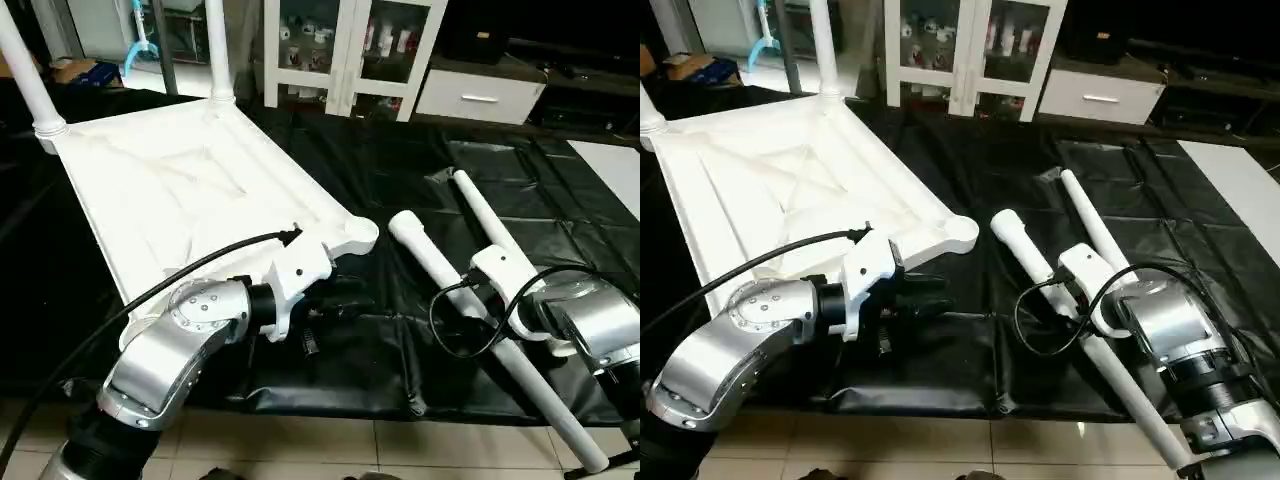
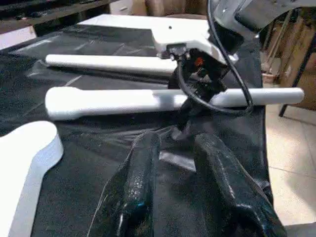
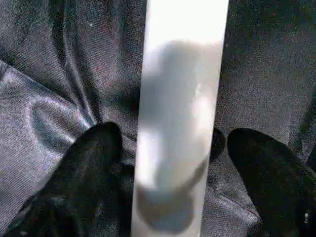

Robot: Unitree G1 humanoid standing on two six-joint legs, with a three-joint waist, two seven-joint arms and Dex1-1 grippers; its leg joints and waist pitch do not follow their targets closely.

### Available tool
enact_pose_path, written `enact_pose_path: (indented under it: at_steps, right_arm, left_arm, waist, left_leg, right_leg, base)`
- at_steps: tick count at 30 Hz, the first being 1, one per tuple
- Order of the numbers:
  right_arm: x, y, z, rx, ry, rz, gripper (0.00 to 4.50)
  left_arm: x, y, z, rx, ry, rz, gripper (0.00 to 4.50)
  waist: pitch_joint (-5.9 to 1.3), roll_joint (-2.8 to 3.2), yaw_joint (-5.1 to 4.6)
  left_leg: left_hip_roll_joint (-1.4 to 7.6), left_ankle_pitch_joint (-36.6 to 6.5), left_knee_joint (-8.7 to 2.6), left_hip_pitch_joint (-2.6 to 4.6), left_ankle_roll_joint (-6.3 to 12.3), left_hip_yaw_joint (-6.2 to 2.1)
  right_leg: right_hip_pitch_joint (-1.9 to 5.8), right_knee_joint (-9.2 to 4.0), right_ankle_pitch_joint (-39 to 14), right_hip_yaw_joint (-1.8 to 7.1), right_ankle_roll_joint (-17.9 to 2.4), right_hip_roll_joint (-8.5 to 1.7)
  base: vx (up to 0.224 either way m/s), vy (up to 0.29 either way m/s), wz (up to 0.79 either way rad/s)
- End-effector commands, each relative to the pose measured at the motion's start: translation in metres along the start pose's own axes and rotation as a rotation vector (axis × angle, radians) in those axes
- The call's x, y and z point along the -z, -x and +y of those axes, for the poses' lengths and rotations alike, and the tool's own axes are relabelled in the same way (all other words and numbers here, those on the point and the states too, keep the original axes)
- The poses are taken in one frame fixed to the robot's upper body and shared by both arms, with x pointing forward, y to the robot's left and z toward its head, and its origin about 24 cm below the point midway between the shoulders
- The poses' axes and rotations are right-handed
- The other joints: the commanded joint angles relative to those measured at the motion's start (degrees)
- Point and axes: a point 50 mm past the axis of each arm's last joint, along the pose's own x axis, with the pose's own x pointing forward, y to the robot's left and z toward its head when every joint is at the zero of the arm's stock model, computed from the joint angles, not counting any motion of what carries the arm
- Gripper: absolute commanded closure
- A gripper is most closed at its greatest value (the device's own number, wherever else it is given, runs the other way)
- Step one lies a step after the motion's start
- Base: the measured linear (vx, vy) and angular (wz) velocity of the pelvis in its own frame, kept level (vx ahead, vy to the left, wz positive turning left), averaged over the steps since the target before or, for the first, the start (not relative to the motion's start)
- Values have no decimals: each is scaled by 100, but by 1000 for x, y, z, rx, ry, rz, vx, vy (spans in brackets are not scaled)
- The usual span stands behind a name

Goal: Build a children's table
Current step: Pick table leg

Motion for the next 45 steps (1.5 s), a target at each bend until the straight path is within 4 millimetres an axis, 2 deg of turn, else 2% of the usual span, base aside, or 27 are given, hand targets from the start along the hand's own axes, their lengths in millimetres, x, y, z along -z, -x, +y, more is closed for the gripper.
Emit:
enact_pose_path:
  at_steps: [1,4,7,14,16,18,19,20,21,25,28,29,30,33,35,37,38,39,40,42,43,45]
  right_arm:
    - [3,2,-4,17,-36,2,81]
    - [-2,8,-7,25,-56,-24,110]
    - [-3,11,-9,27,-69,-32,129]
    - [0,12,-10,6,-119,-33,184]
    - [2,12,-8,-12,-143,-38,196]
    - [3,11,-6,-21,-155,-41,216]
    - [4,11,-5,-25,-163,-40,222]
    - [6,10,-4,-27,-169,-39,229]
    - [7,9,-4,-27,-176,-37,238]
    - [8,8,-5,-32,-212,-55,282]
    - [2,13,-9,-38,-284,-125,289]
    - [1,13,-11,-36,-298,-137,291]
    - [0,14,-12,-29,-311,-149,291]
    - [-5,24,-22,12,-333,-209,292]
    - [-9,32,-28,30,-341,-249,292]
    - [-21,44,-31,1,-380,-352,293]
    - [-34,53,-33,-11,-412,-455,293]
    - [-43,60,-35,-24,-438,-528,293]
    - [-55,68,-36,-43,-477,-627,293]
    - [-80,83,-37,-86,-550,-843,293]
    - [-93,90,-35,-152,-617,-933,293]
    - [-114,96,-21,-345,-702,-1021,293]
  left_arm:
    - [-6,0,1,-1,-22,-5,316]
    - [-6,1,3,-5,-28,1,316]
    - [-8,1,5,-14,-30,0,316]
    - [-11,1,10,-44,-34,-12,316]
    - [-11,2,12,-51,-36,-10,316]
    - [-11,3,13,-54,-35,-10,316]
    - [-11,3,14,-57,-33,-12,316]
    - [-12,3,15,-58,-32,-15,316]
    - [-12,3,15,-58,-27,-20,316]
    - [-15,2,17,-55,-14,-36,316]
    - [-14,1,19,-65,42,-45,316]
    - [-13,1,20,-70,49,-44,316]
    - [-13,1,21,-83,49,-42,316]
    - [-16,2,27,-133,50,-68,316]
    - [-19,3,32,-169,58,-92,316]
    - [-20,3,39,-223,119,-104,316]
    - [-21,3,45,-273,159,-121,316]
    - [-22,2,49,-310,190,-136,287]
    - [-25,0,53,-348,232,-164,287]
    - [-32,-5,55,-358,307,-226,276]
    - [-36,-10,51,-321,338,-258,276]
    - [-41,-20,44,-275,370,-281,248]
  waist:
    - [-383,-32,-9]
    - [-384,-5,3]
    - [-397,-18,4]
    - [-403,-18,12]
    - [-403,5,14]
    - [-404,0,11]
    - [-404,32,16]
    - [-409,17,10]
    - [-409,36,11]
    - [-403,35,16]
    - [-408,27,14]
    - [-405,0,14]
    - [-409,9,17]
    - [-414,-44,20]
    - [-413,-33,30]
    - [-420,-50,30]
    - [-418,-55,31]
    - [-423,-79,17]
    - [-440,-97,19]
    - [-439,-87,10]
    - [-435,-73,19]
    - [-437,-93,2]
  left_leg:
    - [138,-1565,-396,126,-266,-92]
    - [142,-1552,-396,139,-273,-84]
    - [137,-1464,-397,117,-275,-83]
    - [135,-1343,-385,110,-243,-76]
    - [133,-1381,-380,124,-250,-75]
    - [131,-1386,-384,121,-250,-74]
    - [131,-1388,-387,124,-260,-82]
    - [132,-1399,-386,125,-265,-79]
    - [131,-1412,-391,124,-274,-84]
    - [134,-1544,-397,141,-307,-89]
    - [123,-1528,-391,133,-323,-89]
    - [124,-1510,-388,136,-305,-82]
    - [125,-1504,-384,141,-302,-82]
    - [119,-1366,-378,126,-275,-71]
    - [123,-1297,-377,131,-255,-70]
    - [117,-1253,-368,124,-227,-68]
    - [111,-1261,-359,124,-203,-61]
    - [112,-1252,-350,122,-196,-50]
    - [96,-1149,-342,90,-171,-71]
    - [103,-1166,-328,102,-173,-61]
    - [109,-1193,-327,141,-162,-53]
    - [94,-1201,-326,136,-137,-44]
  right_leg:
    - [175,-482,-2378,174,-687,-241]
    - [170,-470,-2197,181,-760,-234]
    - [198,-441,-1988,181,-811,-229]
    - [214,-424,-1874,185,-858,-239]
    - [206,-432,-1904,185,-864,-237]
    - [210,-433,-1884,183,-870,-232]
    - [210,-426,-1865,182,-876,-233]
    - [207,-428,-1835,181,-878,-229]
    - [212,-425,-1827,178,-892,-231]
    - [204,-440,-1927,172,-901,-229]
    - [212,-438,-1946,173,-888,-238]
    - [204,-448,-1979,173,-871,-241]
    - [200,-443,-1977,173,-870,-238]
    - [211,-442,-1943,172,-839,-235]
    - [213,-435,-1902,171,-834,-236]
    - [221,-425,-1869,167,-847,-237]
    - [217,-428,-1894,169,-826,-236]
    - [216,-423,-1881,175,-823,-233]
    - [244,-404,-1873,154,-796,-238]
    - [210,-413,-2041,142,-769,-270]
    - [167,-428,-2047,139,-752,-249]
    - [164,-406,-1978,139,-784,-229]
  base:
    - [0,0,0]
    - [0,0,0]
    - [0,0,0]
    - [0,0,0]
    - [0,0,0]
    - [0,0,0]
    - [0,0,0]
    - [0,0,0]
    - [0,0,0]
    - [0,0,0]
    - [0,0,0]
    - [0,0,0]
    - [0,0,0]
    - [0,0,0]
    - [0,0,0]
    - [0,0,0]
    - [0,0,0]
    - [0,0,0]
    - [0,0,0]
    - [0,0,0]
    - [0,0,0]
    - [0,0,0]
